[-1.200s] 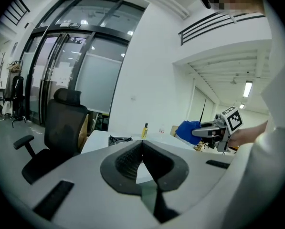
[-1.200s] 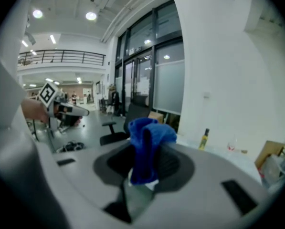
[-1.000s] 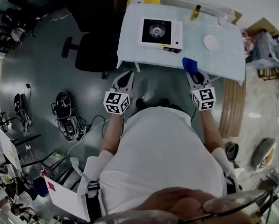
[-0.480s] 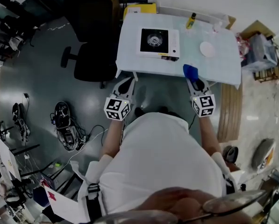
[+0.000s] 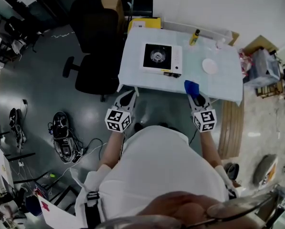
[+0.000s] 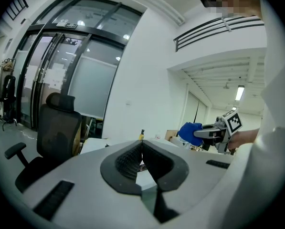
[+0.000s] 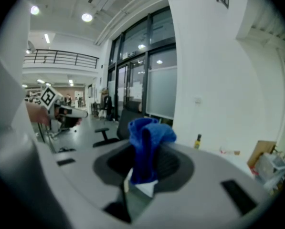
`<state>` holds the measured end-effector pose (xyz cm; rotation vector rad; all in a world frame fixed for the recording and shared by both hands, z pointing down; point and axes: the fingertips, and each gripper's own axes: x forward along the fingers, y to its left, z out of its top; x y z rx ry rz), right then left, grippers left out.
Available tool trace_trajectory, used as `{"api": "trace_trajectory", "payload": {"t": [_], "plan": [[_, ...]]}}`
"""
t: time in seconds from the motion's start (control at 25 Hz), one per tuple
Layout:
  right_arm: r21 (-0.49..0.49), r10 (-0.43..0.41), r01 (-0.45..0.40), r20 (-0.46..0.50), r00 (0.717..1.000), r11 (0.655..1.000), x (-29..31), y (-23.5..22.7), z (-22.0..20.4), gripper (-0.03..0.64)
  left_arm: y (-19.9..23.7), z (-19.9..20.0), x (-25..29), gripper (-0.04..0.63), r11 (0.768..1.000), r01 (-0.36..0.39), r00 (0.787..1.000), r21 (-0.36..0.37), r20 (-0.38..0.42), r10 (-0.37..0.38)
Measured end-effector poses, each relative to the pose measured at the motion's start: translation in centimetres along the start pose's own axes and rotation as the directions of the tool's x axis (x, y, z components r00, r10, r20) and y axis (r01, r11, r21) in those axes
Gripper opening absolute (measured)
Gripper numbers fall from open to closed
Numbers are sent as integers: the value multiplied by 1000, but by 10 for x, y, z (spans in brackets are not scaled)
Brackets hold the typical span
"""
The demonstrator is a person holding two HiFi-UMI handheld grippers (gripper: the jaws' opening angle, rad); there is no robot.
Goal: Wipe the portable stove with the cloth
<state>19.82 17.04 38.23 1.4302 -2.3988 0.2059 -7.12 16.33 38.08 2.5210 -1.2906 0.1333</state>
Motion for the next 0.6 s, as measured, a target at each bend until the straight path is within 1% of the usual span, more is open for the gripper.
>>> {"api": "trace_trajectory", "payload": {"t": [0.36, 0.6], "plan": [[-12, -5, 6, 22, 1000, 1000, 2, -10, 16, 117, 3, 10, 5, 32, 1000, -10, 1000, -7, 18, 10], [-8, -21, 21, 32, 999, 1000, -2, -17, 17, 117, 4, 10, 6, 32, 1000, -22, 999, -11, 31, 22]]}}
